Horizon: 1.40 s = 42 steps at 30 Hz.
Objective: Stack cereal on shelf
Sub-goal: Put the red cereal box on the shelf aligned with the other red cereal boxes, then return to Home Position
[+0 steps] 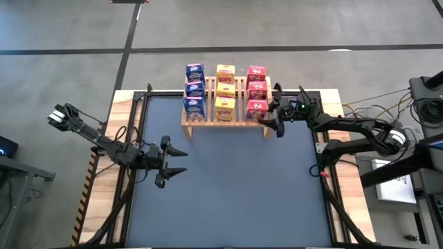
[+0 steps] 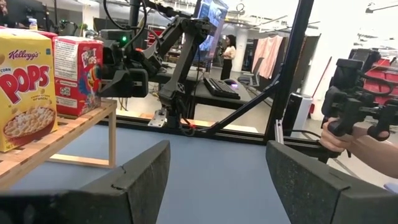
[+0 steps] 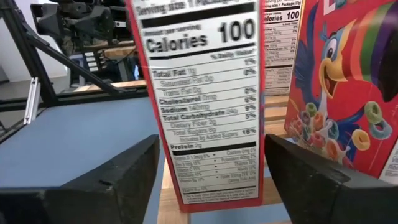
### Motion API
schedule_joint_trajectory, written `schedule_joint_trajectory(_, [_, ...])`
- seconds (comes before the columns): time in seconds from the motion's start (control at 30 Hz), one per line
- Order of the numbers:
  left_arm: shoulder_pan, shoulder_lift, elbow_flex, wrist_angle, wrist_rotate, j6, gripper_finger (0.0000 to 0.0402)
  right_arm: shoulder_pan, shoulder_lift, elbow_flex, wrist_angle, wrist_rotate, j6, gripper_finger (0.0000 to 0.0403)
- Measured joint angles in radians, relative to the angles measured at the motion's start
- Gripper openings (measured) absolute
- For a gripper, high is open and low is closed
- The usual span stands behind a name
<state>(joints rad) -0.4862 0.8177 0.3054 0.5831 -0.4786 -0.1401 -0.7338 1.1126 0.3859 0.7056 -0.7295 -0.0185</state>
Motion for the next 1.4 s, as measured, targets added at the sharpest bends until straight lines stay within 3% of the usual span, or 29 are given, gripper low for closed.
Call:
schedule_joint_trajectory(0.23, [0.000,0.000,0.000,0.000,0.000,-0.008,0.0248,0.000,-0.054,0.000,-0.100,0.018,-0.033,0.0299])
schedule_joint_trajectory(0.67, [0.000,-0.001,0.000,0.010,-0.006,0.020,0.0248,0.000,-0.285,-0.001,-0.385,0.081,-0.104,0.0291])
schedule_joint_trajectory(0.9, [0.000,-0.007,0.035,0.011,-0.007,0.077,0.0248,0.000,-0.416,-0.001,-0.541,0.171,-0.122,0.0288])
schedule_joint_trajectory(1.03, [0.000,-0.054,0.078,-0.032,-0.008,0.156,0.0248,0.000,-0.498,-0.001,-0.610,0.241,-0.114,0.0274])
schedule_joint_trajectory(1.2, [0.003,-0.167,0.124,-0.204,-0.011,0.191,0.0248,0.000,-0.611,-0.001,-0.681,0.288,-0.123,0.0241])
schedule_joint_trajectory(1.4, [0.004,-0.326,0.076,-0.262,-0.049,0.228,0.0248,0.000,-0.748,-0.028,-0.695,0.325,-0.097,0.0190])
